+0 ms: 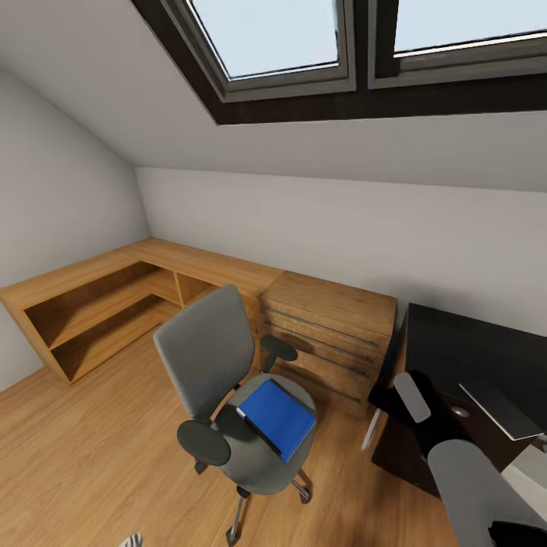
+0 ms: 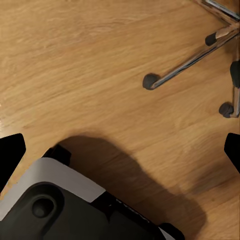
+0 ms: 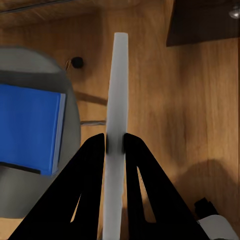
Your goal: In the bedroom, organize the workspace by keeping the computer under the desk, ensuring the monitor is on the desk, placing the keyboard on the desk next to the monitor, placing the mouse on the desk next to the keyboard, moving the folder from the swivel chair onto the desk next to the mouse, stacking the notebook on top of the folder with the pen on top of the notebook, and positioning the swivel chair next to the desk.
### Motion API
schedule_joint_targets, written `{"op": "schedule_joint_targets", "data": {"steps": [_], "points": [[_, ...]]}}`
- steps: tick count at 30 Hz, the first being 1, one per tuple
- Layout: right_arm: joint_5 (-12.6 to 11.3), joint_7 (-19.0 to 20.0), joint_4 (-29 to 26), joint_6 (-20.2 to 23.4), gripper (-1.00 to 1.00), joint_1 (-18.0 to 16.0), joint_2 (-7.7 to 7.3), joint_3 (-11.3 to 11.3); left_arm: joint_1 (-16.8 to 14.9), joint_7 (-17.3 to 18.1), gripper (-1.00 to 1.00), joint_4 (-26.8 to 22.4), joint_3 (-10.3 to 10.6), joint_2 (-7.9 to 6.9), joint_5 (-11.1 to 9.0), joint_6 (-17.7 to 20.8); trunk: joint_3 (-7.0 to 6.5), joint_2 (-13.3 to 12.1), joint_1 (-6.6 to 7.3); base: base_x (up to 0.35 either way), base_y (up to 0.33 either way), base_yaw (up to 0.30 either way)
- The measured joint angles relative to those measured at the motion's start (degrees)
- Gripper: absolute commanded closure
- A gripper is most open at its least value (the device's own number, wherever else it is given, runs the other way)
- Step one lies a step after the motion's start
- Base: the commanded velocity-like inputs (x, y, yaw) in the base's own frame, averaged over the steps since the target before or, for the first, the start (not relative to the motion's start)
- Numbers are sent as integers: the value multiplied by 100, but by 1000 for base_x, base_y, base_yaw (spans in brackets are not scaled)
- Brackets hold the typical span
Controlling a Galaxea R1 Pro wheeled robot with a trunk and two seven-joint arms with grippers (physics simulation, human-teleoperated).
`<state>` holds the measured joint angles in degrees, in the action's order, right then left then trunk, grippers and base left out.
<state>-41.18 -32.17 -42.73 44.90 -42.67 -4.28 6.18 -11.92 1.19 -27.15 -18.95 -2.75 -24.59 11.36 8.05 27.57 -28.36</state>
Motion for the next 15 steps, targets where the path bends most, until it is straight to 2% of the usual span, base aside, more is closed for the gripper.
{"op": "schedule_joint_targets", "data": {"steps": [7,15], "points": [[23,29,-127,16,100,1,-63,-77,-1,0,-100,44,85,0,3,-110,-6,0,0,0,0,-52],[60,39,-424,73,100,7,-79,-202,-1,0,-100,179,136,0,9,-137,-33,0,0,0,0,-189]]}}
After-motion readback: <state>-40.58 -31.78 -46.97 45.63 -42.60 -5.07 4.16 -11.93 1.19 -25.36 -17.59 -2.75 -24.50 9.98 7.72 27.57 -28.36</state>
